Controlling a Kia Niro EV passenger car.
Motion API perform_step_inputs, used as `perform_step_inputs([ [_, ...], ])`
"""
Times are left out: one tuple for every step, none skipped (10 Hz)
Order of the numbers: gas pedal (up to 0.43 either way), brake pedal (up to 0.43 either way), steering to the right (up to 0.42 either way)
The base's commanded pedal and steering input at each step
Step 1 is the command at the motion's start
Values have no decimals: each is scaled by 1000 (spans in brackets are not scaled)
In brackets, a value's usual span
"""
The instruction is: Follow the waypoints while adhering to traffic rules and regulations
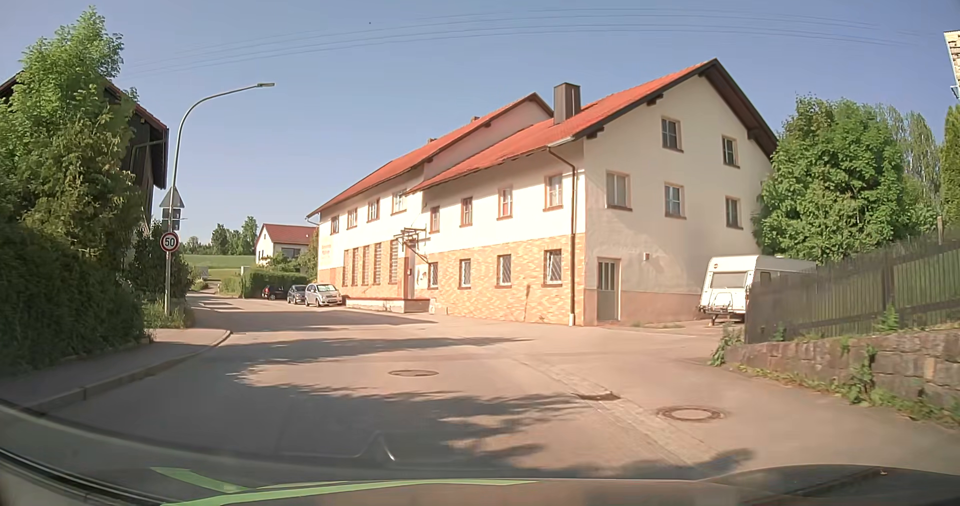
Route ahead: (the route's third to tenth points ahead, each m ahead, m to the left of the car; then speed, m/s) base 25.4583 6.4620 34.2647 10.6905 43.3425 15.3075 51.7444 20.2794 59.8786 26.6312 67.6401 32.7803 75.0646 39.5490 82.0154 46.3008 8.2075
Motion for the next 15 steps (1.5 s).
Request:
perform_step_inputs([
  [118, 0, -66],
  [118, 0, -69],
  [118, 0, -72],
  [118, 0, -75],
  [130, 0, -76],
  [138, 0, -78],
  [150, 0, -79],
  [157, 0, -80],
  [157, 0, -81],
  [157, 0, -84],
  [169, 0, -85],
  [189, 0, -85],
  [197, 0, -85],
  [197, 0, -86],
  [197, 0, -86],
])
